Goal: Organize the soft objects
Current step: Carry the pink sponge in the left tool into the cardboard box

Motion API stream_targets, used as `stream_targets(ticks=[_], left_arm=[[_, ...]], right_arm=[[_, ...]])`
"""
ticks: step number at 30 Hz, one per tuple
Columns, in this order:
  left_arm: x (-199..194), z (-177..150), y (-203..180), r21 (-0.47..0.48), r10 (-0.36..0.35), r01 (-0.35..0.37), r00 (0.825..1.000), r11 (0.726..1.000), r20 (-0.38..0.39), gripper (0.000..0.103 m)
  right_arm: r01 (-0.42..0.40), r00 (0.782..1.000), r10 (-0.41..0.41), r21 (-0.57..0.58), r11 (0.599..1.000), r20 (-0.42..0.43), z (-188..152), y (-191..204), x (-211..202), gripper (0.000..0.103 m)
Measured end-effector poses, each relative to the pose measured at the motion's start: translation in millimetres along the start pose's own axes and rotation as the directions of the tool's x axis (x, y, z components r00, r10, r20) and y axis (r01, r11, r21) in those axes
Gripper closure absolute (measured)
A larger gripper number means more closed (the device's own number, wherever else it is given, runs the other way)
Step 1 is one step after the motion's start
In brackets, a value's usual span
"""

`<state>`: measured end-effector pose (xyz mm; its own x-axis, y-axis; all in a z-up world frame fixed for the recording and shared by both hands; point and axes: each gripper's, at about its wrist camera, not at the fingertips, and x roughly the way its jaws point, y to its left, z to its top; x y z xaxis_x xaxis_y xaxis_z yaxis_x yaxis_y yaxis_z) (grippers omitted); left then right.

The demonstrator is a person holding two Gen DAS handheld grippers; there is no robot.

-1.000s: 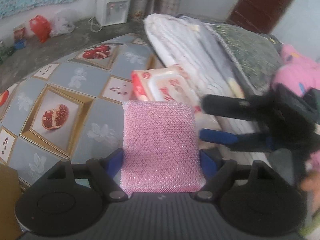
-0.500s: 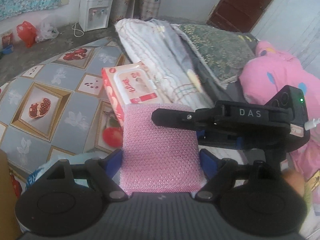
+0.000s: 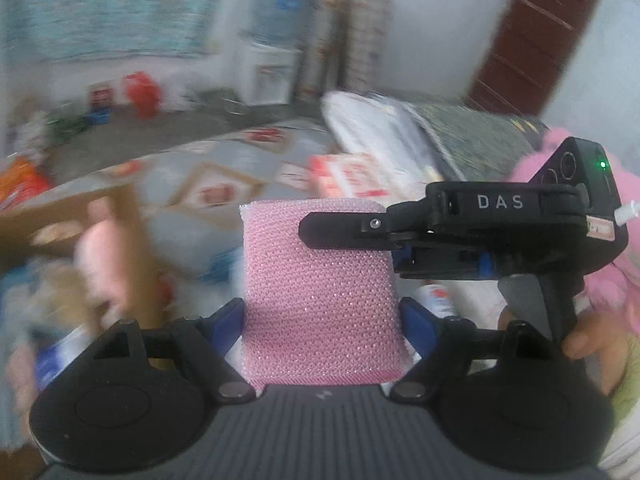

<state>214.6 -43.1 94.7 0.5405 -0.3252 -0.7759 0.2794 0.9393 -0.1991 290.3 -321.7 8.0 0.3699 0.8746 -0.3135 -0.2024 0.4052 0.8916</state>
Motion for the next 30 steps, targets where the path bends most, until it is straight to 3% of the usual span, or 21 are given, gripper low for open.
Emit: stream_targets(ticks=[6, 13, 14, 16, 17, 21, 25, 30], left_arm=[[-35.0, -33.1, 85.7, -0.185, 0.071, -0.067, 0.997, 0.98, 0.018, 0.02], [-13.8, -47.3, 167.7, -0.33, 0.058, -0.063, 0.998, 0.942, -0.023, 0.02], [-6.8, -49.3, 175.5, -0.346, 0.054, -0.062, 0.998, 0.936, -0.033, 0.02], [9.2, -50.7, 189.5, -0.366, 0.064, -0.084, 0.996, 0.927, -0.068, 0.02], [16.4, -54.1, 196.4, -0.374, 0.066, -0.093, 0.994, 0.923, -0.085, 0.02], [37.1, -59.0, 206.8, -0.403, 0.05, -0.101, 0.99, 0.909, -0.134, 0.02], [40.4, -56.9, 203.7, -0.383, 0.081, -0.127, 0.988, 0.915, -0.133, 0.018], [41.3, -51.8, 198.3, -0.387, 0.054, -0.093, 0.992, 0.917, -0.11, 0.013]], right_arm=[[-0.011, 0.986, 0.002, -0.053, 0.999, -0.165, -26.8, 45.0, 91.7, 0.071], [0.082, 0.958, -0.114, -0.13, 0.988, -0.263, -37.7, 64.8, 171.1, 0.067], [0.111, 0.957, -0.15, -0.164, 0.98, -0.249, -36.2, 67.0, 175.8, 0.063], [0.179, 0.958, -0.227, -0.254, 0.951, -0.173, -32.8, 72.7, 178.5, 0.045], [0.199, 0.96, -0.244, -0.279, 0.939, -0.139, -29.8, 74.4, 177.4, 0.043], [0.204, 0.968, -0.235, -0.268, 0.941, -0.091, -20.0, 75.2, 156.1, 0.038], [0.218, 0.969, -0.24, -0.266, 0.939, -0.052, -14.1, 74.9, 135.1, 0.032], [0.226, 0.97, -0.241, -0.252, 0.941, -0.032, -7.2, 63.8, 123.7, 0.029]])
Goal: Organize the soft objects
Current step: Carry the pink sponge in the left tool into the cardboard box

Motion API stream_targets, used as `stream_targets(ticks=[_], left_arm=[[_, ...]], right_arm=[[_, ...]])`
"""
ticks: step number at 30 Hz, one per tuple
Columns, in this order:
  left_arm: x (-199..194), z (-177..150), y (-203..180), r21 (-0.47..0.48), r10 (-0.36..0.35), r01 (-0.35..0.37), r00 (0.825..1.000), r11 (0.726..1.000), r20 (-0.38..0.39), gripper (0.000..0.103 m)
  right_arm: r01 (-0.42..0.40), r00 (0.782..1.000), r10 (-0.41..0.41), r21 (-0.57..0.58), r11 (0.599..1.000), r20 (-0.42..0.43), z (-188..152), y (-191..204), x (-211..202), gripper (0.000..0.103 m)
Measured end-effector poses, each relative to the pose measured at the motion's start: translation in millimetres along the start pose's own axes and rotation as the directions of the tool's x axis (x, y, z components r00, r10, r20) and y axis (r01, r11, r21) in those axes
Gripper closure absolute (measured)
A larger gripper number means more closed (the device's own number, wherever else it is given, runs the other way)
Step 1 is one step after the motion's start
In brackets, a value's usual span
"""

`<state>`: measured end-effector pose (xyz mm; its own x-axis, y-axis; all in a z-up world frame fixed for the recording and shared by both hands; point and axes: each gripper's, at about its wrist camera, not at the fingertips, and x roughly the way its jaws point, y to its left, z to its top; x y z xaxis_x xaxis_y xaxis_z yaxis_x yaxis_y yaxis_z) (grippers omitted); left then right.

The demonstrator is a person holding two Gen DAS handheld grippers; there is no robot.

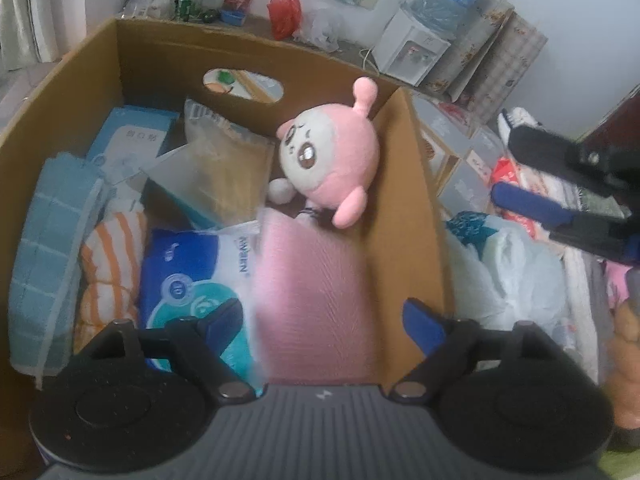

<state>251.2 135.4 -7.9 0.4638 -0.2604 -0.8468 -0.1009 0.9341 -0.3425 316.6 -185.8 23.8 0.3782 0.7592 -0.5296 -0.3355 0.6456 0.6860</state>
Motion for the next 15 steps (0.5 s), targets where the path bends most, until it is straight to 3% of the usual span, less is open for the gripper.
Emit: stream_targets(ticks=[8, 11, 15], left_arm=[[-16.5, -4.3, -18.0, 0.032, 0.011, -0.013, 0.999, 0.999, 0.051, 0.012], [-42.7, -10.7, -26.2, 0.045, 0.024, -0.03, 0.991, 0.999, 0.133, 0.012], [-91.0, -30.1, -45.2, 0.102, 0.023, -0.051, 0.966, 0.993, 0.259, 0.012]], right_arm=[[-0.013, 1.0, 0.013, 0.029, 0.999, -0.002, -10.4, -11.6, -7.8, 0.028], [-0.045, 0.999, 0.045, 0.025, 0.999, 0.022, -13.9, -10.1, -31.9, 0.028], [-0.076, 0.995, 0.076, -0.008, 0.997, 0.067, -24.9, -9.5, -89.1, 0.023]])
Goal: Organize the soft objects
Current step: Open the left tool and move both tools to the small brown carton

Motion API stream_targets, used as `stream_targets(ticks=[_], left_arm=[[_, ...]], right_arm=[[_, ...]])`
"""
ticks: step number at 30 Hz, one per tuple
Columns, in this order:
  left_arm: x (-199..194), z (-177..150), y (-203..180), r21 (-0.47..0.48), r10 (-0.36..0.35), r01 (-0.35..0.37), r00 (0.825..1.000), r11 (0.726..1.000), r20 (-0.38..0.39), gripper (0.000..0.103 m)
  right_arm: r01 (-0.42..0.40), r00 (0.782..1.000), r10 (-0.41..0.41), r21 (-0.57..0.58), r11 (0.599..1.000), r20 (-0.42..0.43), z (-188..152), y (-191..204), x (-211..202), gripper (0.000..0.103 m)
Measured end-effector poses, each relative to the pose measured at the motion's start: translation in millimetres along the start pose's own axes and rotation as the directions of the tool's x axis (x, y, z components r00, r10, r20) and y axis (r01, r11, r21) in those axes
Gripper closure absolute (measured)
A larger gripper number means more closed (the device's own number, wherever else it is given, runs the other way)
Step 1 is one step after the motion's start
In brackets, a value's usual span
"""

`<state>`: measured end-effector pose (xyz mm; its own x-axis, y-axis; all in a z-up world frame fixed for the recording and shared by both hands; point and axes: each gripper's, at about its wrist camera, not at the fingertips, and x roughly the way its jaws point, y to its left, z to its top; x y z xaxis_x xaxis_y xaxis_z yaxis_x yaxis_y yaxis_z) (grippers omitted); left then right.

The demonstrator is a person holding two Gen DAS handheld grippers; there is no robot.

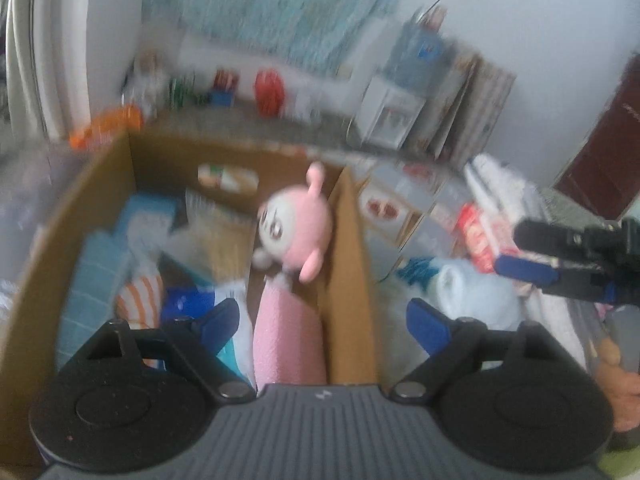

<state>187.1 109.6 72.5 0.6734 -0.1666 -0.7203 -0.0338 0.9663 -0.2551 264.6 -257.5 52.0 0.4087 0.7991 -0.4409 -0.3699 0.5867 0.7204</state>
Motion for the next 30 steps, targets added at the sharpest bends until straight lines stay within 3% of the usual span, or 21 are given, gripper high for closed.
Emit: stream_targets(ticks=[2, 6, 12, 17, 22, 24, 28, 30], left_arm=[[-26.0, -4.7, -14.2, 0.038, 0.001, -0.004, 0.998, 0.999, 0.056, 0.011], [-73.6, -28.6, -50.5, 0.155, -0.088, 0.064, 0.985, 0.986, 0.151, 0.006], [-96.4, -79.8, -110.1, 0.271, -0.25, 0.199, 0.953, 0.942, 0.17, 0.006], [-73.9, -113.4, -152.9, 0.318, -0.334, 0.288, 0.937, 0.903, 0.101, 0.006], [-34.2, -138.1, -198.6, 0.404, -0.325, 0.267, 0.942, 0.875, 0.081, 0.007], [-14.7, -144.7, -215.1, 0.445, -0.314, 0.249, 0.946, 0.86, 0.077, 0.011], [21.6, -154.9, -238.4, 0.516, -0.27, 0.197, 0.96, 0.834, 0.07, 0.035], [36.5, -158.5, -246.8, 0.54, -0.257, 0.185, 0.964, 0.821, 0.061, 0.041]], right_arm=[[-0.006, 0.999, 0.007, -0.016, 1.0, 0.031, -6.2, -0.2, -33.0, 0.02], [0.026, 0.993, -0.023, -0.022, 0.999, 0.113, -25.3, -10.6, -104.7, 0.017], [0.069, 0.982, -0.08, 0.068, 0.995, 0.173, -65.6, -49.3, -180.3, 0.016], [0.089, 0.972, -0.115, 0.133, 0.987, 0.203, -100.0, -79.1, -213.4, 0.016], [0.104, 0.971, -0.139, 0.179, 0.978, 0.195, -121.8, -106.9, -221.4, 0.016], [0.1, 0.975, -0.139, 0.211, 0.972, 0.175, -126.8, -119.5, -217.4, 0.016], [0.1, 0.982, -0.138, 0.26, 0.96, 0.132, -129.6, -141.3, -200.5, 0.016], [0.103, 0.984, -0.141, 0.288, 0.952, 0.113, -127.7, -152.6, -190.3, 0.017]])
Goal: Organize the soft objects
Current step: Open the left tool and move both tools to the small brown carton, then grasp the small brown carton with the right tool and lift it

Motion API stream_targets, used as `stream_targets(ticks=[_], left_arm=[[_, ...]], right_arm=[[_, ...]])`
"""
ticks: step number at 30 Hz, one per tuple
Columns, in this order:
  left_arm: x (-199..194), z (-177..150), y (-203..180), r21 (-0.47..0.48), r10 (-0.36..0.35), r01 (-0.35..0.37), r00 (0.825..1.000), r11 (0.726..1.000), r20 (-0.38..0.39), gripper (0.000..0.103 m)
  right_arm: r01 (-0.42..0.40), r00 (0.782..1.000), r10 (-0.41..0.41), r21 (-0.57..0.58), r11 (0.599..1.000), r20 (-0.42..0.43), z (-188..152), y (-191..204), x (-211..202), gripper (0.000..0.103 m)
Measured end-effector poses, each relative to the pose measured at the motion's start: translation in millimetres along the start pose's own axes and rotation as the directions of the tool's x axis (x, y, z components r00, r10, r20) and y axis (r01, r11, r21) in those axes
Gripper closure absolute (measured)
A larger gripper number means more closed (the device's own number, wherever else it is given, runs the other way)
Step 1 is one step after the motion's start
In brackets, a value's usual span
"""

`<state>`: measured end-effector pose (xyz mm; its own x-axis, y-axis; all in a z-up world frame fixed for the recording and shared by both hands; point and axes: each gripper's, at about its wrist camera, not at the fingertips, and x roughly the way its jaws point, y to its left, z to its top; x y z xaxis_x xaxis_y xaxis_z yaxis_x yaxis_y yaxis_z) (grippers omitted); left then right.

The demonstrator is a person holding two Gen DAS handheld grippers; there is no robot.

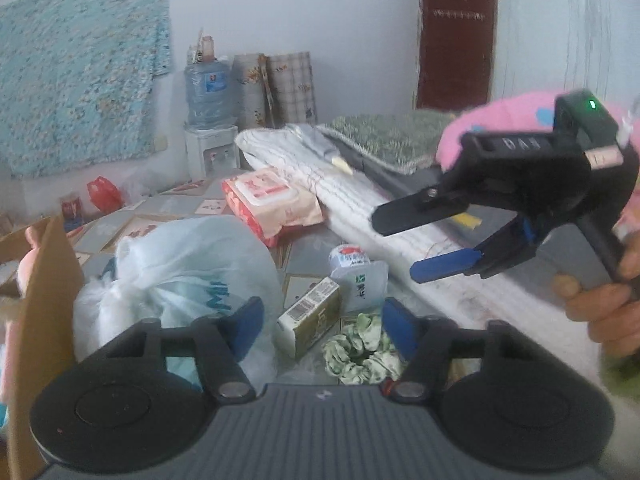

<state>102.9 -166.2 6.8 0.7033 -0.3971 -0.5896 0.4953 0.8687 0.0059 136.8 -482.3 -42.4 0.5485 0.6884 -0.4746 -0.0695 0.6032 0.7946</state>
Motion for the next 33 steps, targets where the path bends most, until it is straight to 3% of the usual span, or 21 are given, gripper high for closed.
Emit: stream_targets(ticks=[5, 9, 16, 20, 25, 29, 31, 33], left_arm=[[31.4, -0.8, -2.8, 0.065, 0.006, -0.004, 1.0, 0.998, -0.027, 0.053], [56.9, -2.7, -6.5, 0.123, 0.018, -0.011, 0.998, 0.992, -0.057, 0.053], [89.3, -10.1, -5.0, 0.136, 0.042, -0.025, 0.992, 0.99, -0.119, 0.053], [94.4, -7.0, -5.7, 0.145, 0.063, -0.048, 0.993, 0.988, -0.1, 0.056], [98.2, -8.7, -10.9, 0.182, 0.094, -0.077, 0.992, 0.98, -0.083, 0.075], [99.8, -9.4, -11.9, 0.188, 0.113, -0.1, 0.992, 0.977, -0.06, 0.081], [97.7, -9.2, -11.6, 0.175, 0.111, -0.1, 0.992, 0.979, -0.052, 0.084], [92.8, -7.8, -11.8, 0.162, 0.115, -0.107, 0.992, 0.981, -0.042, 0.086]], right_arm=[[0.03, 0.999, -0.028, 0.063, 0.998, -0.034, 11.9, -19.5, 33.5, 0.029], [0.054, 0.997, -0.047, 0.122, 0.991, -0.064, 17.2, -36.0, 60.7, 0.04], [0.081, 0.993, -0.063, 0.174, 0.981, -0.101, 19.0, -49.5, 92.9, 0.041], [0.09, 0.992, -0.07, 0.193, 0.977, -0.109, 17.2, -53.6, 107.3, 0.041], [0.073, 0.993, -0.049, 0.229, 0.971, -0.108, 11.7, -59.8, 122.0, 0.05], [0.036, 0.996, -0.012, 0.259, 0.965, -0.093, 8.6, -66.2, 126.3, 0.056], [0.009, 0.996, 0.013, 0.264, 0.964, -0.083, 8.4, -64.6, 127.5, 0.067], [-0.001, 0.997, 0.02, 0.254, 0.967, -0.075, 9.7, -59.4, 125.8, 0.07]])
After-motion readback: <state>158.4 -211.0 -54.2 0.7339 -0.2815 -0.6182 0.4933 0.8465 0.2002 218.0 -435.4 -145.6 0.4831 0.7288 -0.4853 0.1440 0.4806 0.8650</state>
